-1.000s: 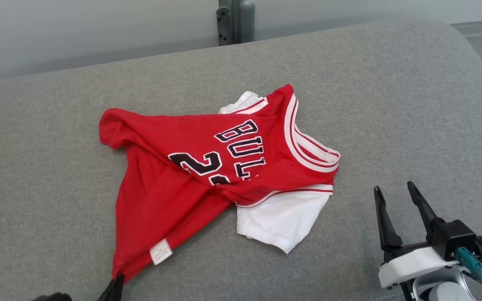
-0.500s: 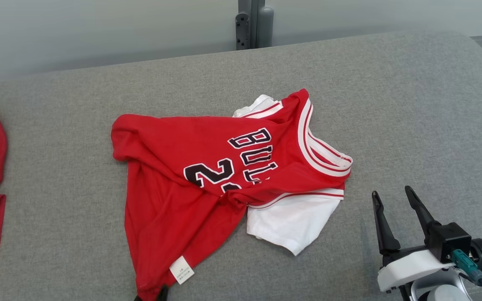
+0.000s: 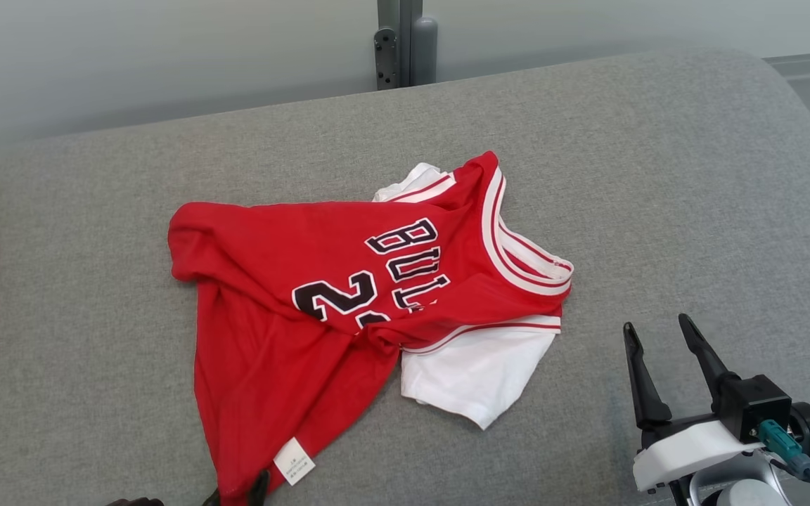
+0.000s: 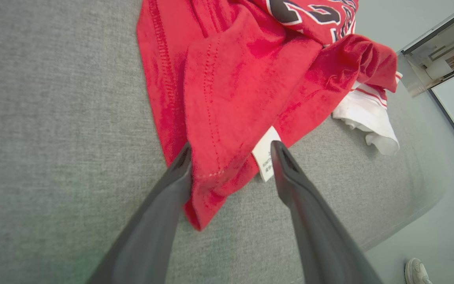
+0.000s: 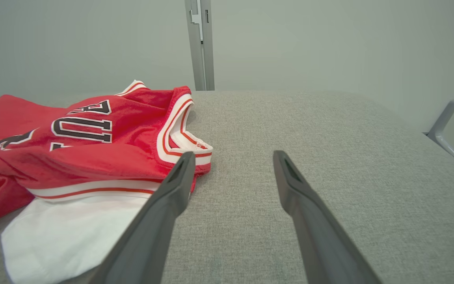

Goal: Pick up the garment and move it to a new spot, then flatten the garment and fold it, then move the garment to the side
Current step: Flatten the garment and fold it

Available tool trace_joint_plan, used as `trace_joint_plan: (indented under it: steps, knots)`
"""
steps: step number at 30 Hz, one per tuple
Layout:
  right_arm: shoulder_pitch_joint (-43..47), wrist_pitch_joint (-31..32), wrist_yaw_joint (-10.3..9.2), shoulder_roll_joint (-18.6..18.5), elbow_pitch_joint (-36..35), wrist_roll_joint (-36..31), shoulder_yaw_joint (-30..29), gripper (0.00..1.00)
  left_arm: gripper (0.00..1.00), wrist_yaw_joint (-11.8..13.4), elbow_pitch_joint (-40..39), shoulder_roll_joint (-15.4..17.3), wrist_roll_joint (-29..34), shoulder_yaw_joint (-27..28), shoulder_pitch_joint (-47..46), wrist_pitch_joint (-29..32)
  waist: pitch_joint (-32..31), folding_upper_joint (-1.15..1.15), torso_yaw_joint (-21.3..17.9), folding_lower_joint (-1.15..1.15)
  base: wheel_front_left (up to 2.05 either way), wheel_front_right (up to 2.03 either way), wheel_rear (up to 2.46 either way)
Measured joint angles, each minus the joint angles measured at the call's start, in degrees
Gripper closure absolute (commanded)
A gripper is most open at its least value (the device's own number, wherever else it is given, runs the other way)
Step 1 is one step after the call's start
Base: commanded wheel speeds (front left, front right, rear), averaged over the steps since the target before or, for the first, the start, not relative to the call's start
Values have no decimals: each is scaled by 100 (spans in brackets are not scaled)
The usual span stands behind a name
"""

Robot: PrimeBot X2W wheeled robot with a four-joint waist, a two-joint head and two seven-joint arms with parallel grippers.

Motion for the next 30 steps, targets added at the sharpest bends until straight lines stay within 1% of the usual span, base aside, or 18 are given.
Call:
trace_joint_plan:
  steps: [1,2,3,4,5,9,13,15,18,20,23,27,28,29,30]
  knots:
    - [1,0,0,1,0,20,-2,0,38,0,54,22,-1,-24,1,36,-5,0,-27,0,0,0,0]
    - [1,0,0,1,-5,21,-15,0,51,0,81,23,-3,-30,0,36,-10,0,-56,0,0,0,0]
    - [3,0,0,1,-12,22,-30,0,60,0,93,23,-3,-30,-1,31,-13,0,-78,0,0,0,0]
    - [11,0,0,0,-15,24,-46,0,82,0,104,23,-4,-22,-3,29,-14,0,-97,0,0,0,0]
    - [31,0,0,0,-16,25,-66,0,100,0,87,32,-3,-31,-4,24,-18,0,-108,0,0,0,0]
    - [133,0,0,0,-29,30,-165,0,100,0,-216,133,53,14,1,-104,-57,0,-68,0,0,0,0]
    - [222,0,0,0,-24,35,-207,0,100,-1,-985,283,-21,-97,100,-123,-107,0,66,0,0,0,0]
    - [220,0,0,-1,-24,36,-182,0,100,-1,-1334,489,-89,-227,237,-1,-134,0,145,0,0,0,0]
    - [180,0,0,0,-24,38,-125,0,100,-1,-1557,792,-231,-434,467,181,-159,0,252,0,0,0,0]
    - [133,0,0,1,-19,44,-99,0,100,-1,-1513,862,-411,-509,535,160,-157,0,309,0,0,0,0]
    - [115,0,0,1,16,41,-68,0,100,-1,-961,929,-396,-627,470,21,-136,0,383,0,0,0,0]
    - [86,0,0,2,25,16,-27,0,100,-1,-315,681,-543,-793,181,-203,-58,0,420,0,0,0,0]
    - [71,0,0,2,26,10,-26,0,69,-1,-135,666,-537,-802,121,-247,-41,0,413,0,0,0,0]
    - [49,0,0,3,26,-4,-34,0,12,-1,15,652,-537,-806,86,-282,-29,0,397,0,0,0,0]
    - [28,0,0,1,25,-13,-43,0,0,-1,149,626,-543,-772,77,-325,-21,0,375,0,0,0,0]
